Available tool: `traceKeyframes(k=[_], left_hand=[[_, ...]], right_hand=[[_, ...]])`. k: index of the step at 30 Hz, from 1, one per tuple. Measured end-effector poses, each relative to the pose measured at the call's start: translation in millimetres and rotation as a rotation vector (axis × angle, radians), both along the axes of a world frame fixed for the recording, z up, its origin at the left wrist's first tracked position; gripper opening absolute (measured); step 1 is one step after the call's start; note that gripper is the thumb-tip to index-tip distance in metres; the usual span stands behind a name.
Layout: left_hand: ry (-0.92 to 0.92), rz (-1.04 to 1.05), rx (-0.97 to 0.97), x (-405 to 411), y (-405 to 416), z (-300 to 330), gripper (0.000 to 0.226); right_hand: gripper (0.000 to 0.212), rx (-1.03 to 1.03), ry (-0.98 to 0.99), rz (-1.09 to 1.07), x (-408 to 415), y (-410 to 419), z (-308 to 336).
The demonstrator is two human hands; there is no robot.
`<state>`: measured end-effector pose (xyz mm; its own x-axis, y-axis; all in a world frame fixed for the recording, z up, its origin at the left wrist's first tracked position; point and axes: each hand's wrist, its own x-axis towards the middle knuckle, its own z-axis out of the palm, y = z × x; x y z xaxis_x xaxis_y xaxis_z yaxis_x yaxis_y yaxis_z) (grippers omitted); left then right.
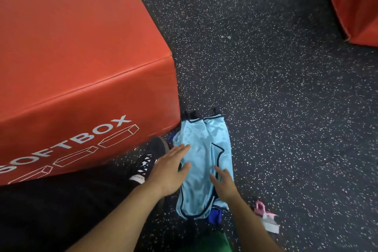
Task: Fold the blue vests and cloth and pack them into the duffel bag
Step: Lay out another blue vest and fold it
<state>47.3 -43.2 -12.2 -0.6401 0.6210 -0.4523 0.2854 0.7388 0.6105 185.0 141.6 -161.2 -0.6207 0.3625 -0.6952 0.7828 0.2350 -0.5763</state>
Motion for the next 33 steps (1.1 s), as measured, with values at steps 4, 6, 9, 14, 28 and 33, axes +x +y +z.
traceKeyframes(k=[4,6,9,14,28,33], left_hand=[[-0.016,0.051,0.005,-9.0,-1.2,1.7,0.058],[-0.022,0.069,0.014,-11.2,-1.0,4.6,0.058],[-0.012,0.079,0.042,-13.5,0.5,11.1,0.057],[0.052,0.114,0.128,-22.9,4.9,37.7,0.058],[0.453,0.011,0.320,-61.5,-11.2,205.1,0.064],[0.600,0.042,0.439,-80.4,-31.7,285.9,0.064]], right_hand=[[0.047,0.026,-0.044,0.004,-16.9,-2.7,-7.1],[0.037,0.056,0.011,-0.014,-22.0,-3.5,5.6],[0.031,0.063,0.147,-0.119,-23.4,-2.7,37.4],[0.025,0.047,0.446,-0.192,-25.9,15.0,115.9],[0.040,0.106,0.869,0.012,-82.0,31.5,386.2],[0.038,0.252,0.985,0.130,-106.9,12.8,490.1]])
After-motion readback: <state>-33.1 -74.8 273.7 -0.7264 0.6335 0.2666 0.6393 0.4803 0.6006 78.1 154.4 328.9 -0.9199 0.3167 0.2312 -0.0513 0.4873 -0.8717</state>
